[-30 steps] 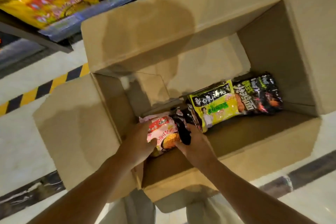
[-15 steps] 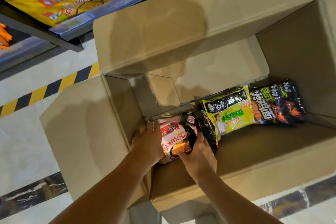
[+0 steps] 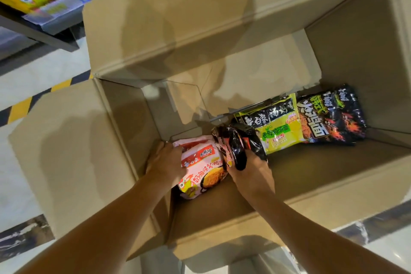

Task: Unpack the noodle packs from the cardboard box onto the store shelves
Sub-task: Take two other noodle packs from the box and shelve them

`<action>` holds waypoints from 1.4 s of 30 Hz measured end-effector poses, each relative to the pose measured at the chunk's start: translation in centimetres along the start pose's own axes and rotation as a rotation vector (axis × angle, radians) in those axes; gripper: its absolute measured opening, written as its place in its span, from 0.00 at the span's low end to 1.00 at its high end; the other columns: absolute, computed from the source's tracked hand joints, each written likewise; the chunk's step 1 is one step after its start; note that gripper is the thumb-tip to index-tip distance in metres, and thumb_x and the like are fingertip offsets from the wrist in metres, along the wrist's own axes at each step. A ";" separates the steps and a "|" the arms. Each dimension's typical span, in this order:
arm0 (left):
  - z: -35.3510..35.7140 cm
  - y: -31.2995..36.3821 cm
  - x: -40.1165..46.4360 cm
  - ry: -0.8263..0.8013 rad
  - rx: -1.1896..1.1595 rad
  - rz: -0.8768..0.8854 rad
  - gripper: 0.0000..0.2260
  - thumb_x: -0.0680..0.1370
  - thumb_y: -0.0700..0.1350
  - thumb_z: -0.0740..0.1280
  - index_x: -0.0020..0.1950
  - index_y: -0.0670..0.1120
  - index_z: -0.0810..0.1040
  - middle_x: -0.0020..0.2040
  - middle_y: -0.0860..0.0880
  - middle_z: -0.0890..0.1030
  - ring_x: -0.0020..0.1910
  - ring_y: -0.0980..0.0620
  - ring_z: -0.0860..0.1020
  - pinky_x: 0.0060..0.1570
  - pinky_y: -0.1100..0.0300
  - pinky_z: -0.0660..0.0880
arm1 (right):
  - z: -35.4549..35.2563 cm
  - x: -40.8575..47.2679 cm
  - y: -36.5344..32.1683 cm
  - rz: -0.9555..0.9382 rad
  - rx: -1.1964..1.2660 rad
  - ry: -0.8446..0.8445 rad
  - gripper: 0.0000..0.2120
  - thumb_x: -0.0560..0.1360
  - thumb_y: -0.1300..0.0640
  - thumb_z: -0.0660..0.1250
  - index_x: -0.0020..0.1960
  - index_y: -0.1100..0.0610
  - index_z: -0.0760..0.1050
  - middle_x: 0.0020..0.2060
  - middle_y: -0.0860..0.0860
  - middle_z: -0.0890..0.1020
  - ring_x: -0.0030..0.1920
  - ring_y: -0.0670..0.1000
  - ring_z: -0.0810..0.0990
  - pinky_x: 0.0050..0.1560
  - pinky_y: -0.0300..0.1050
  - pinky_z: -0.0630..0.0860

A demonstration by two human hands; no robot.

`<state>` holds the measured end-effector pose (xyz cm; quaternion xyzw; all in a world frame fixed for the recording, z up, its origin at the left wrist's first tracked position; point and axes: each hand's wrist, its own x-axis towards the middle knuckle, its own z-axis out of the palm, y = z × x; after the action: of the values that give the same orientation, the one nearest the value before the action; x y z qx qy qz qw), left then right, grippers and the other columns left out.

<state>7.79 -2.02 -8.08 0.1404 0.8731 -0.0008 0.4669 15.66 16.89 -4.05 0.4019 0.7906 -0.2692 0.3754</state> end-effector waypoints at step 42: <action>-34.9 -2.4 -36.2 0.619 -1.203 0.132 0.11 0.73 0.46 0.76 0.55 0.50 0.84 0.49 0.55 0.86 0.48 0.54 0.84 0.45 0.53 0.81 | -33.2 -29.7 -11.1 -0.517 0.728 0.183 0.15 0.73 0.57 0.76 0.59 0.57 0.82 0.45 0.45 0.87 0.44 0.40 0.85 0.41 0.28 0.76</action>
<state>-2.29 -8.56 40.80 -0.0968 0.8045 0.5538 0.1914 5.63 22.27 40.42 0.3192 0.7488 -0.5780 0.0588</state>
